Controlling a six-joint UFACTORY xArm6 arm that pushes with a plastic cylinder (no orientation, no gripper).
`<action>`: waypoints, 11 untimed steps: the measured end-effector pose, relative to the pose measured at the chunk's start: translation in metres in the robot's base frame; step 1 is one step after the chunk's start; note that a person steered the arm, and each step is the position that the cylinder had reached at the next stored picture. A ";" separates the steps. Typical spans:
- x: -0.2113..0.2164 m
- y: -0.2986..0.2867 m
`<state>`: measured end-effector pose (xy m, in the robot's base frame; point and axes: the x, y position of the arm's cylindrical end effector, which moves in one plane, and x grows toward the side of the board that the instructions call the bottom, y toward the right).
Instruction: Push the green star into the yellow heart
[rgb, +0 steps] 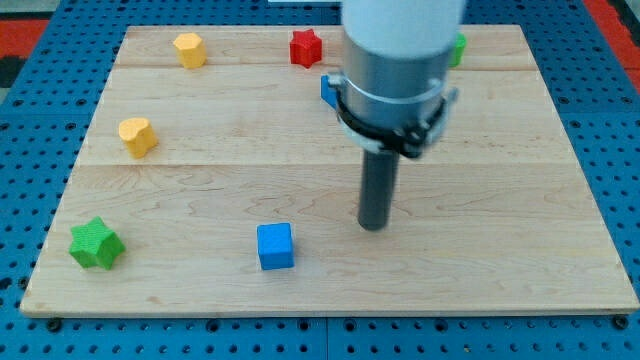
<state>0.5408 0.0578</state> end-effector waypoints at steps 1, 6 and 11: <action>0.030 0.005; 0.014 -0.291; -0.004 -0.331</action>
